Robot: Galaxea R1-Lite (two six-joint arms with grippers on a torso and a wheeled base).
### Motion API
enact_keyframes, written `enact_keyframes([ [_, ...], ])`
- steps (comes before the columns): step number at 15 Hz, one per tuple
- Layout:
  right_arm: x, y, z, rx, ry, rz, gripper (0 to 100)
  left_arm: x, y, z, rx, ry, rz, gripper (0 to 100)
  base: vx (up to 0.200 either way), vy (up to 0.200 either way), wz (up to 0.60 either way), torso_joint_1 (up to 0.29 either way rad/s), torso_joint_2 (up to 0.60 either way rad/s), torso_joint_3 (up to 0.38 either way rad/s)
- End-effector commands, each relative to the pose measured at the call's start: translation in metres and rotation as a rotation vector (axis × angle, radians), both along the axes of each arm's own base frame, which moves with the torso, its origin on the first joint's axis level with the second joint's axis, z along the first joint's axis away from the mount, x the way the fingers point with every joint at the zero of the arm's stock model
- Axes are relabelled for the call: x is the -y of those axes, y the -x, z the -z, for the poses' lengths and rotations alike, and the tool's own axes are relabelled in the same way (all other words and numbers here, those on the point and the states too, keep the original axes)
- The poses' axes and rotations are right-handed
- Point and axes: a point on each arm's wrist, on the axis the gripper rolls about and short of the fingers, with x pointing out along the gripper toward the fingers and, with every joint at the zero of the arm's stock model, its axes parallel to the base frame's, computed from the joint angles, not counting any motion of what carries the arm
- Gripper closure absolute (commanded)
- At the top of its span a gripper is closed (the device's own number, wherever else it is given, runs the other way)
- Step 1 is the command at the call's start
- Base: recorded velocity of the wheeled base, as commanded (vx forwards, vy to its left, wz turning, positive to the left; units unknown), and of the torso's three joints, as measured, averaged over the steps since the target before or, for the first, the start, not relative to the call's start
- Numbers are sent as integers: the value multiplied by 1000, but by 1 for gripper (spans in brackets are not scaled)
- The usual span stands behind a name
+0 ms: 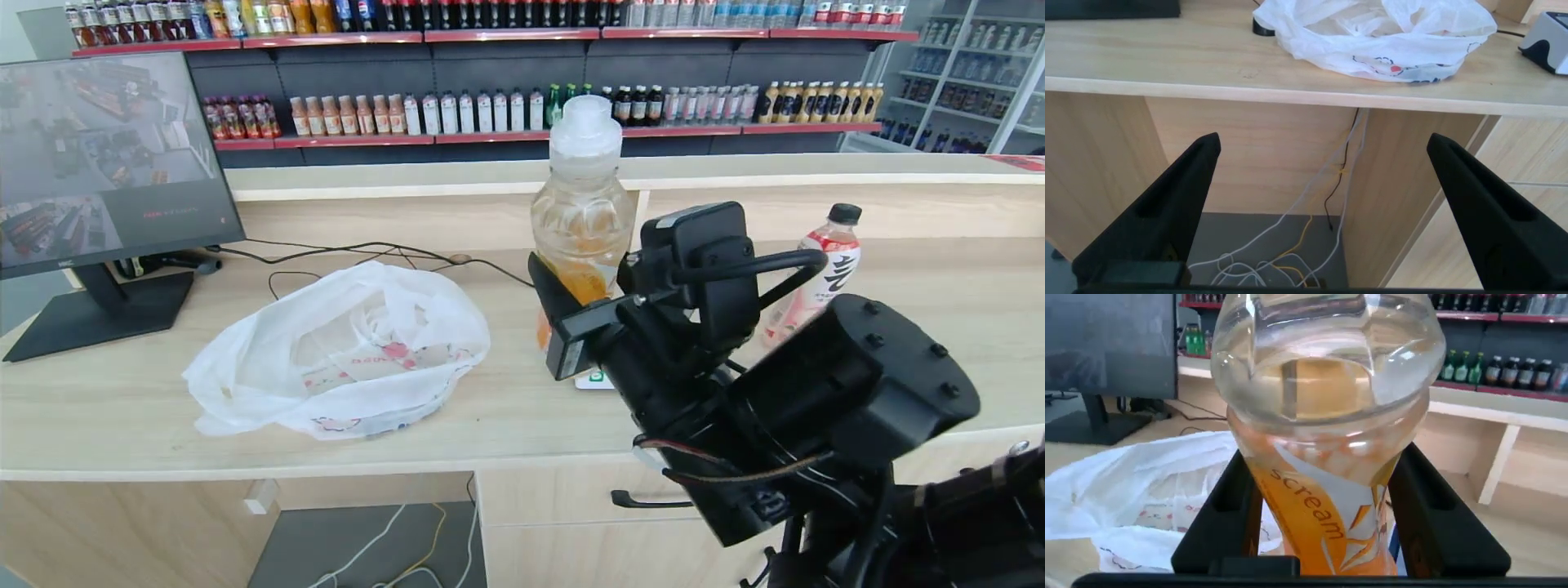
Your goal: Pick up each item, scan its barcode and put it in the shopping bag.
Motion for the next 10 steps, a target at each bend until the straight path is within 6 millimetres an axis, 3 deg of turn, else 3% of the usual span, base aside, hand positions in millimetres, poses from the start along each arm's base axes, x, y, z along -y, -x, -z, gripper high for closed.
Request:
enact_keyframes([
  [1, 1, -18, 12, 17, 63, 20, 100, 0, 0, 0, 0, 1, 0, 0, 0, 0, 0, 0, 0, 0],
  [5, 17, -42, 14, 109, 157, 44, 100, 0, 0, 0, 0, 1, 0, 0, 0, 0, 0, 0, 0, 0],
  [10, 29, -57, 21, 168, 251, 30, 100, 0, 0, 0, 0, 1, -1, 0, 0, 0, 0, 0, 0, 0],
])
